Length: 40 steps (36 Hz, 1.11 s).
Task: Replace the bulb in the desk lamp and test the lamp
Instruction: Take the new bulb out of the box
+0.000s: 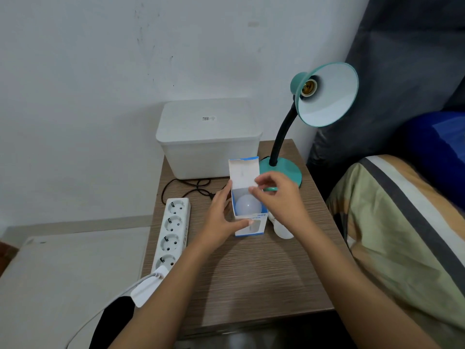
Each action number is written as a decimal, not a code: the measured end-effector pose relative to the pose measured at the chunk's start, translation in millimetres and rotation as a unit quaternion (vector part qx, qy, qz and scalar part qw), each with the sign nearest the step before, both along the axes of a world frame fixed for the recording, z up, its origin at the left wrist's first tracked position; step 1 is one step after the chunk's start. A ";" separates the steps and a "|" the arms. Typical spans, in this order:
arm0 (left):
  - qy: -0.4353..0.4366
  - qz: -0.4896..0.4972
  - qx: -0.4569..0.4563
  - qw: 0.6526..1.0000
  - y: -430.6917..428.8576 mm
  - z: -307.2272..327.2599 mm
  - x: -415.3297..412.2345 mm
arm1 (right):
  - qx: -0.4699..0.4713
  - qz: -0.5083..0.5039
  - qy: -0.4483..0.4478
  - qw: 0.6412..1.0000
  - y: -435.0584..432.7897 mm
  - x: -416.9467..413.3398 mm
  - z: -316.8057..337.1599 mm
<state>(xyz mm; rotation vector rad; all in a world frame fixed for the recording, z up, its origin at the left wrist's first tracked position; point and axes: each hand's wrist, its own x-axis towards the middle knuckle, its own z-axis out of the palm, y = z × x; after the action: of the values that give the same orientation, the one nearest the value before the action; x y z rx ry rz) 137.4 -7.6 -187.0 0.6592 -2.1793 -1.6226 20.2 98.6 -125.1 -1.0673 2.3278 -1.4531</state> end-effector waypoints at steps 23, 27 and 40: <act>-0.014 -0.002 0.016 1.000 1.6 8.8 -1.5 | 0.268 0.131 0.103 0.949 -18.0 -5.4 14.0; -0.015 0.003 0.041 0.999 1.9 10.1 -1.2 | 0.181 0.099 0.077 0.975 -8.1 -4.2 15.3; -0.021 -0.004 0.026 0.999 0.8 9.6 -1.5 | 0.139 0.155 0.012 0.978 14.0 3.4 11.8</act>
<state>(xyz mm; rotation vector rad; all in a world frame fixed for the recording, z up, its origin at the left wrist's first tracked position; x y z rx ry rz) 135.8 -6.8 -177.3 0.7079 -2.1783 -1.6881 23.6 112.6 -113.3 -1.2967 2.1727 -0.9747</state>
